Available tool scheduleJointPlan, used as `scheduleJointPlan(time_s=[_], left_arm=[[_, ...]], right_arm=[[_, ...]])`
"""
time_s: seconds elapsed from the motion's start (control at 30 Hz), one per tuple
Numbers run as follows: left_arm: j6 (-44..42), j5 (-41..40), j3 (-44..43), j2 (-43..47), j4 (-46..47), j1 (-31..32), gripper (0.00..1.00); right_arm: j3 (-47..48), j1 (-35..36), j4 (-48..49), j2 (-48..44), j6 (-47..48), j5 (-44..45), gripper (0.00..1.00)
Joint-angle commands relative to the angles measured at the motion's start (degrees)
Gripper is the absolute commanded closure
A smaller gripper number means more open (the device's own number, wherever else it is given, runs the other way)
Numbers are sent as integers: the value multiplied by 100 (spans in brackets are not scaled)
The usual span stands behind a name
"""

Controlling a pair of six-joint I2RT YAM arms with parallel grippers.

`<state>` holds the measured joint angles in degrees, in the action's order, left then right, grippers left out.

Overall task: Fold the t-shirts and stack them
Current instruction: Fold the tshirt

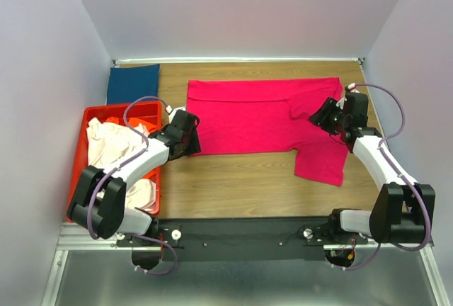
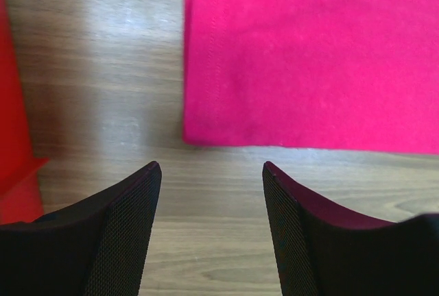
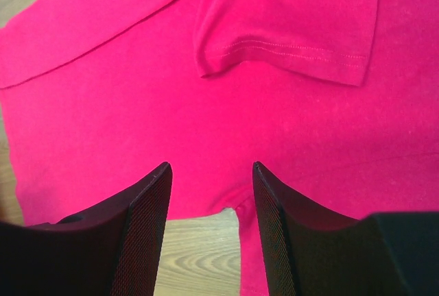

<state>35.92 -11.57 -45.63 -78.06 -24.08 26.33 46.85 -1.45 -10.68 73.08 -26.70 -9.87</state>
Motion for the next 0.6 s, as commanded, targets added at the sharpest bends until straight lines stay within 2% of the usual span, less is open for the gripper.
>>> scheduleJointPlan(time_s=[0.0,0.13,0.3,0.57], left_arm=[[222,-486,-60,-200,-106,4,32],[222,-715,-359,-569,-106,4,39],[143,-662,-631,-1219,-97,-5,42],[90,-671,-641,-1581,-185,-5,46]], right_arm=[[-88,49,39,-48,138,64,42],[-123,57,118,-13,130,-85,42],[-229,57,233,-57,112,-147,42],[-273,66,329,22,112,-279,42]])
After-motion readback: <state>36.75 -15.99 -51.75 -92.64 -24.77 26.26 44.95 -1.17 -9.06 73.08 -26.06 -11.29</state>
